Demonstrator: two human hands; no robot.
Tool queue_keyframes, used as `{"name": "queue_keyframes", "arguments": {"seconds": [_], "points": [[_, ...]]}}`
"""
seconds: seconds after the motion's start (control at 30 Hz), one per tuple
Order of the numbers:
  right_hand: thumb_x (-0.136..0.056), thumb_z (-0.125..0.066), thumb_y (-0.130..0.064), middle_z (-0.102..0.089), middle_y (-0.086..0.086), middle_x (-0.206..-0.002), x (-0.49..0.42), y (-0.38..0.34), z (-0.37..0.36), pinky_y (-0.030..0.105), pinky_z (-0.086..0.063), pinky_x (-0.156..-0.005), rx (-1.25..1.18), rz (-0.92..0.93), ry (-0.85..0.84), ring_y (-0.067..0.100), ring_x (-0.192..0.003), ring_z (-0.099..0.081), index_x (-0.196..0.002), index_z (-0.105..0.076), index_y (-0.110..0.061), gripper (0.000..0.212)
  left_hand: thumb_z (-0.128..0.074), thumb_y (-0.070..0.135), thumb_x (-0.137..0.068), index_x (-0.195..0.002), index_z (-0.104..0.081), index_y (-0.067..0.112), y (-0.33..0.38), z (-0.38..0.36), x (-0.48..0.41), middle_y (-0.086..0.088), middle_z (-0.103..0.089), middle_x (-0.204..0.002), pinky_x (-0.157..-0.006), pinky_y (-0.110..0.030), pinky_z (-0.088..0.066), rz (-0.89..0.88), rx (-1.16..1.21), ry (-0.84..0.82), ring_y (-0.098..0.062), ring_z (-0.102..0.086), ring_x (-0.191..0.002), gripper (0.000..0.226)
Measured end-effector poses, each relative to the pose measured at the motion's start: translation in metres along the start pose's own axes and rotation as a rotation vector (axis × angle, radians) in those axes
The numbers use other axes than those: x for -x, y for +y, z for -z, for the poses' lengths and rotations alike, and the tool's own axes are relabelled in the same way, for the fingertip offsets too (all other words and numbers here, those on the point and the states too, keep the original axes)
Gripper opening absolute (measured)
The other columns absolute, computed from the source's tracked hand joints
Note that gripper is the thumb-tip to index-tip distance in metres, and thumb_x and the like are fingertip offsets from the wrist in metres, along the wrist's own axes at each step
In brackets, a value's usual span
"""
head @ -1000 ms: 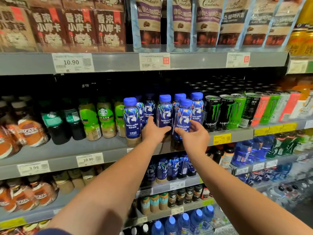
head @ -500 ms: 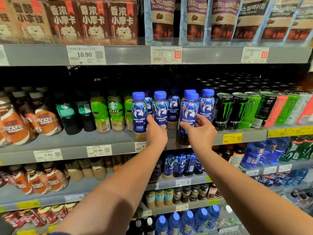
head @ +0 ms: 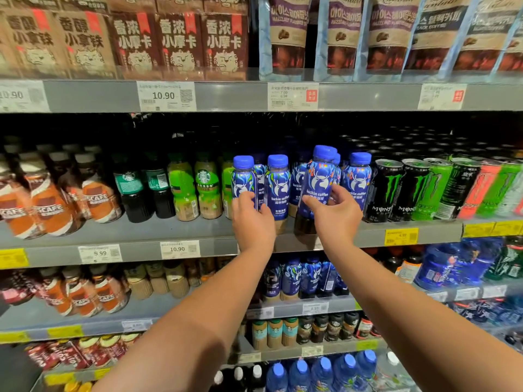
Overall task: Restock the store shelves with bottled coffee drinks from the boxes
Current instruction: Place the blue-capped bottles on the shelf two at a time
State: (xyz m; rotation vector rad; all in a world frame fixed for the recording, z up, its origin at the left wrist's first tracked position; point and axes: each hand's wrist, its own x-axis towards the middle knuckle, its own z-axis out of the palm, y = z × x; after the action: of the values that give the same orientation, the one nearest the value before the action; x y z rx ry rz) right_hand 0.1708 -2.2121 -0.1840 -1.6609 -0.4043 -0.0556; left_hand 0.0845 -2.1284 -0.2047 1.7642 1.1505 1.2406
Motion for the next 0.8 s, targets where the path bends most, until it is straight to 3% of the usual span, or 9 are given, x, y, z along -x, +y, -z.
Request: {"name": "queue_keyframes", "arguments": {"seconds": [0.13,0.23,0.47,0.67,0.8], "points": [[-0.071,-0.082,-0.023,-0.063,-0.011,-0.101,0.001,-0.001,-0.009,0.032,-0.049,-0.094,-0.011,0.008,-0.027,0.006,-0.097,-0.058,-0.120,-0.063,-0.016,0.053,-0.066,0.014,-0.084,-0.114,-0.049,0.013,-0.009,0.006,-0.008,-0.006,-0.047,-0.119,-0.092,-0.042,-0.045,0.050,-0.007,-0.001,-0.026,-0.048,-0.112,0.034],[-0.073,-0.081,-0.019,-0.058,-0.011,-0.100,0.001,0.000,-0.016,0.022,-0.043,-0.088,-0.023,-0.001,-0.029,0.004,-0.096,-0.055,-0.125,-0.060,-0.013,0.056,-0.071,0.017,-0.080,-0.118,-0.046,0.013,-0.018,0.008,-0.010,-0.007,-0.047,-0.119,-0.094,-0.045,-0.044,0.071,0.007,0.004,-0.027,-0.047,-0.114,0.045],[-0.076,-0.079,-0.019,-0.065,0.001,-0.117,-0.001,-0.003,-0.027,0.023,-0.041,-0.090,0.013,0.017,-0.035,0.003,-0.094,-0.049,-0.127,-0.058,-0.012,0.056,-0.071,0.022,-0.083,-0.136,-0.037,0.013,-0.024,0.019,-0.023,-0.008,-0.044,-0.128,-0.087,-0.036,-0.043,0.103,-0.043,-0.086,-0.026,-0.050,-0.114,0.064],[-0.077,-0.078,-0.021,-0.060,-0.006,-0.101,-0.005,-0.003,-0.033,0.026,-0.043,-0.085,0.069,0.038,-0.033,0.010,-0.093,-0.055,-0.122,-0.061,-0.013,0.049,-0.070,0.020,-0.084,-0.133,-0.040,0.014,-0.028,0.018,-0.028,-0.006,-0.051,-0.126,-0.080,-0.029,-0.037,0.089,-0.024,-0.130,-0.023,-0.052,-0.112,0.057],[-0.075,-0.080,-0.026,-0.061,-0.001,-0.109,-0.008,0.004,-0.040,0.035,-0.047,-0.090,0.099,0.050,0.011,0.014,-0.099,-0.056,-0.119,-0.062,-0.012,0.049,-0.074,0.025,-0.080,-0.126,-0.043,0.015,-0.031,0.023,-0.031,-0.005,-0.054,-0.121,-0.080,-0.032,-0.041,0.062,-0.043,-0.137,-0.023,-0.054,-0.108,0.056]]}}
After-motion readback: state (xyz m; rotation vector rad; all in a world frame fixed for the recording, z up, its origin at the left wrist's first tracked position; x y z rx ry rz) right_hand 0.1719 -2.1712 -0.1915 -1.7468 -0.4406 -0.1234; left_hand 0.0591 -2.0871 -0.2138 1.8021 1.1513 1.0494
